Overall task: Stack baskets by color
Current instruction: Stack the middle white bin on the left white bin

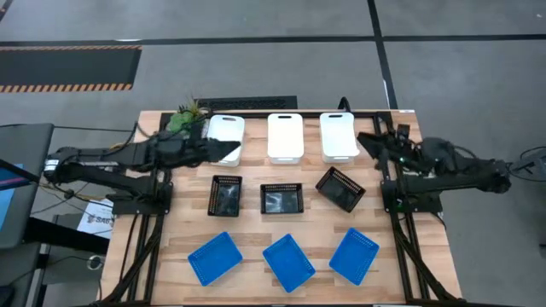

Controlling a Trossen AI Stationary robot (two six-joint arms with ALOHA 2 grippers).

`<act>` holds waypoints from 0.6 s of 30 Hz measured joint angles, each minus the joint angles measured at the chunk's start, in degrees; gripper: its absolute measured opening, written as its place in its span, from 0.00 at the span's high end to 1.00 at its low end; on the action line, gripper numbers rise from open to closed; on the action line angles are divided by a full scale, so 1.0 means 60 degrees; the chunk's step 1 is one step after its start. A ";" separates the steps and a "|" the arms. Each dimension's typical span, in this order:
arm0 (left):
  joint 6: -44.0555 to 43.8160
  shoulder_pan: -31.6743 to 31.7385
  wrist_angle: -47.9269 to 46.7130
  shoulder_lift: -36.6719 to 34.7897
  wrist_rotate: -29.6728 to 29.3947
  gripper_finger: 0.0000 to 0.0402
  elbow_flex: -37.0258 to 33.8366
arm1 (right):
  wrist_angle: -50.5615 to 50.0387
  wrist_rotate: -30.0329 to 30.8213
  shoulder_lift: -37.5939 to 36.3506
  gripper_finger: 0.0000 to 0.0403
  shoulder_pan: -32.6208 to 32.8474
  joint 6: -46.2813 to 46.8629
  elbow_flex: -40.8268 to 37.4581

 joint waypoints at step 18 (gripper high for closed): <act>0.1917 0.2034 -0.5115 0.4214 0.1998 0.35 0.4020 | -0.5741 0.0122 0.4094 0.67 -0.1387 0.2806 0.2723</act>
